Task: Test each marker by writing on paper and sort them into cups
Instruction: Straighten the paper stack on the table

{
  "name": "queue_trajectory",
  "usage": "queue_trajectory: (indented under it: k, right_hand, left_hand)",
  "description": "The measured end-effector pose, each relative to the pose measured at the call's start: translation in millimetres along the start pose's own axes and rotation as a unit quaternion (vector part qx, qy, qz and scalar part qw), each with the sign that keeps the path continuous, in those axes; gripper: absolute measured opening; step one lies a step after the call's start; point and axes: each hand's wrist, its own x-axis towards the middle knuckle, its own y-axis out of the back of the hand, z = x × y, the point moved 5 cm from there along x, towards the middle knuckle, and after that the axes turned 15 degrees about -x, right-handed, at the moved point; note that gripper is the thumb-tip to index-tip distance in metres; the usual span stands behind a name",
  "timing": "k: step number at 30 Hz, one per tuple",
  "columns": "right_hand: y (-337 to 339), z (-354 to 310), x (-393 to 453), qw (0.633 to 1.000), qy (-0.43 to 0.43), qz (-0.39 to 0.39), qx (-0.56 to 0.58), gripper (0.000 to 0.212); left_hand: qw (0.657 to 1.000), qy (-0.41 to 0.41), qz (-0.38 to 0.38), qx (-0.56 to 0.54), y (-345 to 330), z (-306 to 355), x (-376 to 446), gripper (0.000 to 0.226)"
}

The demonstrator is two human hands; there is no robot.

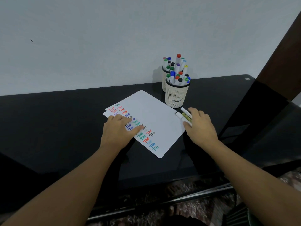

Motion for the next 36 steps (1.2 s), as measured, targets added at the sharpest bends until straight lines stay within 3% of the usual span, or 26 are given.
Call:
queue_trajectory:
  k: [7, 12, 17, 25, 30, 36]
  right_hand:
    - [1.7, -2.9, 4.1, 0.999, 0.015, -0.009, -0.031, 0.059]
    - [-3.5, 4.5, 5.1, 0.998, -0.028, -0.046, 0.014, 0.065]
    - [-8.7, 2.3, 9.5, 0.997, -0.01, -0.07, -0.01, 0.048]
    - [-6.2, -10.2, 0.4, 0.986, 0.062, 0.035, -0.149, 0.025]
    - [-2.3, -13.2, 2.8, 0.974, 0.063, 0.018, -0.219, 0.02]
    - [-1.2, -14.5, 7.9, 0.974, 0.054, -0.014, -0.22, 0.014]
  left_hand:
    - [1.0, -0.004, 0.003, 0.001, 0.2, -0.1, 0.3, 0.074]
    - [1.0, -0.007, 0.004, 0.001, 0.1, -0.5, 0.2, 0.073]
    - [1.0, -0.012, 0.004, 0.005, -0.3, -0.5, 0.4, 0.074]
    - [1.0, -0.011, 0.002, 0.007, 0.4, 0.2, 0.4, 0.073]
    - [1.0, -0.012, 0.007, 0.008, 0.3, 0.7, -0.2, 0.072]
    - [1.0, -0.013, 0.003, 0.014, 0.2, 0.8, 0.1, 0.075]
